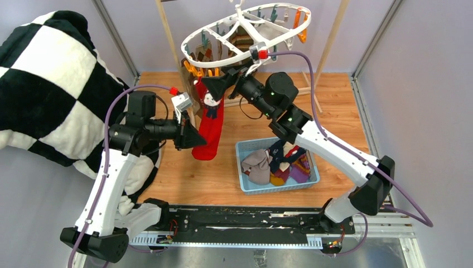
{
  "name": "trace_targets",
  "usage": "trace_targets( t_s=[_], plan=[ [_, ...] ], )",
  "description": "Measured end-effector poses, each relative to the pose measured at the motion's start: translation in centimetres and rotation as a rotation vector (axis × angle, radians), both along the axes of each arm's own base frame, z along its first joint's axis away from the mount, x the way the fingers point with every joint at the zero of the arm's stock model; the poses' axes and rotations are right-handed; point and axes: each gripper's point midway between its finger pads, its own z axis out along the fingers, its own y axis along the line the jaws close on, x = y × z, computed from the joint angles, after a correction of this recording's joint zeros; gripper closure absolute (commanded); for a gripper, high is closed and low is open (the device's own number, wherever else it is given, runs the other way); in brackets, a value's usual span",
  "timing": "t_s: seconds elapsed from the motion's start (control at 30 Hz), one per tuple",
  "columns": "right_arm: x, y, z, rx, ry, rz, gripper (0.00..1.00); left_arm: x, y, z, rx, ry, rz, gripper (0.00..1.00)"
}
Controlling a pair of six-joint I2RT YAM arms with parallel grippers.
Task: Remove the socks clipped to the hanger
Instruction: Remove the sock from the hanger.
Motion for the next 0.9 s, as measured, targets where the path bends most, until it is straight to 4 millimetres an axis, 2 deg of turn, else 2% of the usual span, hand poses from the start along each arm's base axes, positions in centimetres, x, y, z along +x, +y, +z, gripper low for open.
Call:
trace_targets(
  t_s=[0.17,0.27,0.53,0.7,0.8,0.9],
  plan=[
    [-2.1,-2.1,-1.0,-0.027,0.004,0.014,0.00,-0.2,0.1,0.1,0.003,-0.017,0.004,1.00],
    [-2.7,-2.6,-1.2,-0.032,0.003,0.024,0.04,-0.3,0.2,0.1,0.004,-0.022,0.003,1.00],
    [-1.3,-1.5,-2.1,-0.083,-0.021,-0.047,0.13,0.0,0.2,-0.1,0.009,-0.011,0.011,1.00],
    [-0.8,0.0,-2.6,-0.145,-0.092,-0.132,0.20,0.0,0.2,0.0,0.009,-0.008,0.016,1.00],
    [-0.4,0.9,-2.4,-0.168,-0.131,-0.169,0.29,0.1,0.2,0.0,0.010,-0.008,0.021,1.00],
    [0.5,1.2,-1.9,-0.175,-0.154,-0.217,0.32,0.1,0.2,0.0,0.013,-0.008,0.025,1.00]
  ],
)
